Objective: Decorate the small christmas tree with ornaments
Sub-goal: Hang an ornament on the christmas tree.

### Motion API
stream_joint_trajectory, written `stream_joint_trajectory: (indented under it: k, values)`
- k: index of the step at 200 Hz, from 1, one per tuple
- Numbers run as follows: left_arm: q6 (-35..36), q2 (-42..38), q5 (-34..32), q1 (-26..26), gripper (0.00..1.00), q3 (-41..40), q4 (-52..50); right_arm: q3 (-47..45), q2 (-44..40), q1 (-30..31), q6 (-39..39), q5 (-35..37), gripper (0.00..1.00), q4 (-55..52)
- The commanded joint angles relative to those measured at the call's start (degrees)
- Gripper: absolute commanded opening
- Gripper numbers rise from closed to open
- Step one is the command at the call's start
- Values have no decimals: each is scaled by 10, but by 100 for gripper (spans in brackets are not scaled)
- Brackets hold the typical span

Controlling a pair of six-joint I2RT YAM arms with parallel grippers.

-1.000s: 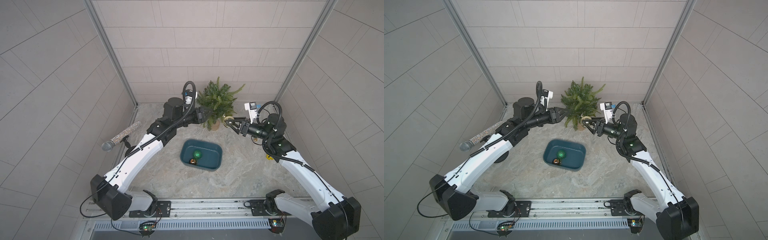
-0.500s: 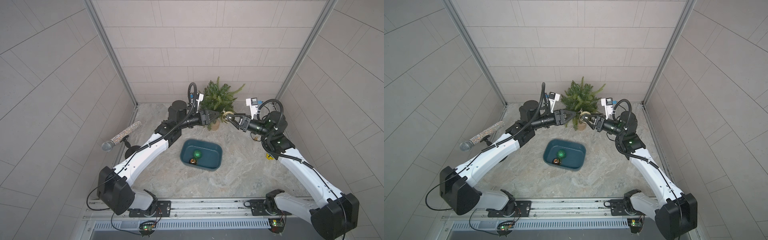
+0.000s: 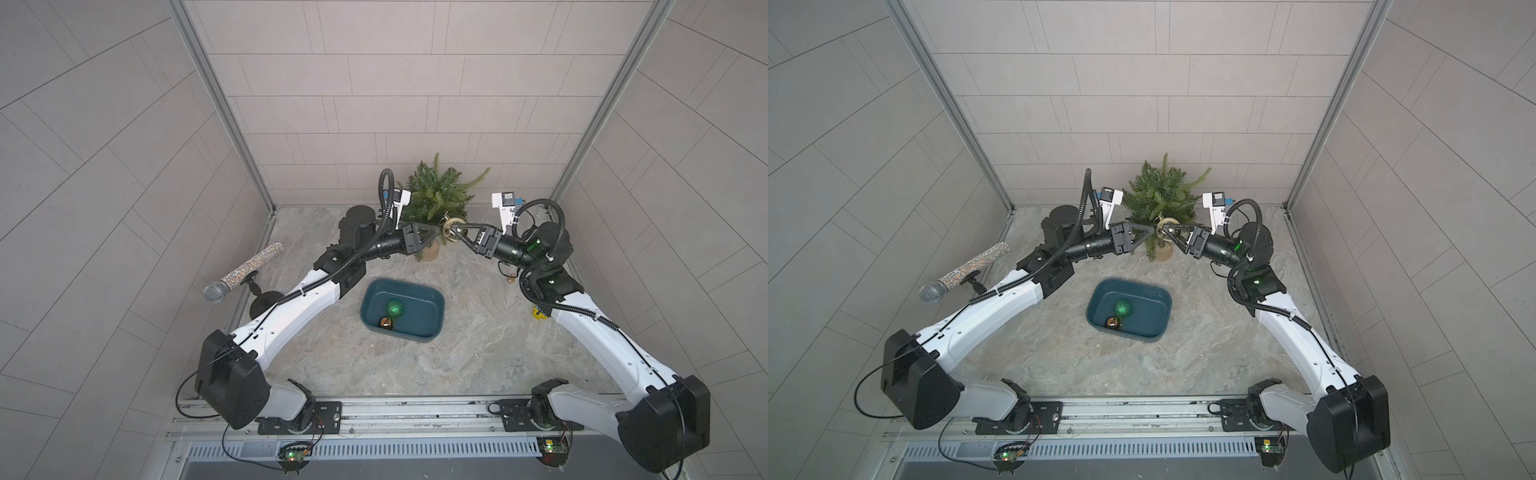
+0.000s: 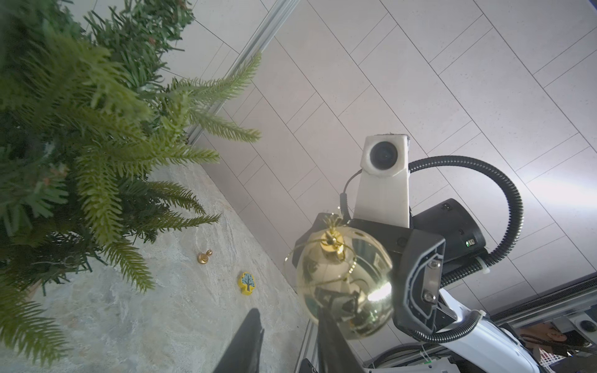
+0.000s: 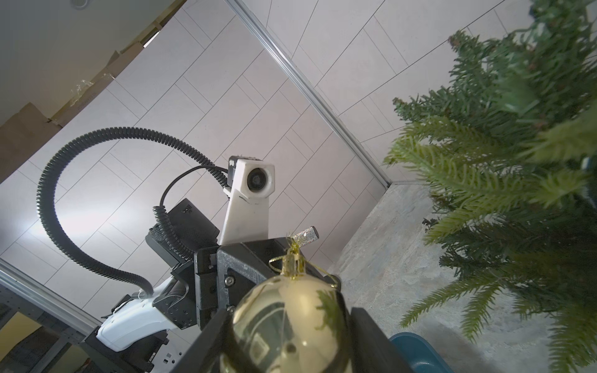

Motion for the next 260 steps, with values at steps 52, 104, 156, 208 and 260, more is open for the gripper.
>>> stream_joint_trajectory:
  k: [52,104,156,208,260]
  values:
    - [16,17,16,-2,33,35,37,-12,1,1,40,-22,59,62]
    - [23,13,12,-3,28,46,44,-24,-2,1,47,-32,59,71]
    - [48,-2,10,-3,1,51,21,-31,-1,-5,68,-31,58,98]
    - [85,-13,-11,-1,0,62,-38,-41,1,-26,108,-23,58,143]
    - [88,19,-10,-1,0,103,-69,-52,13,-50,152,-20,58,199]
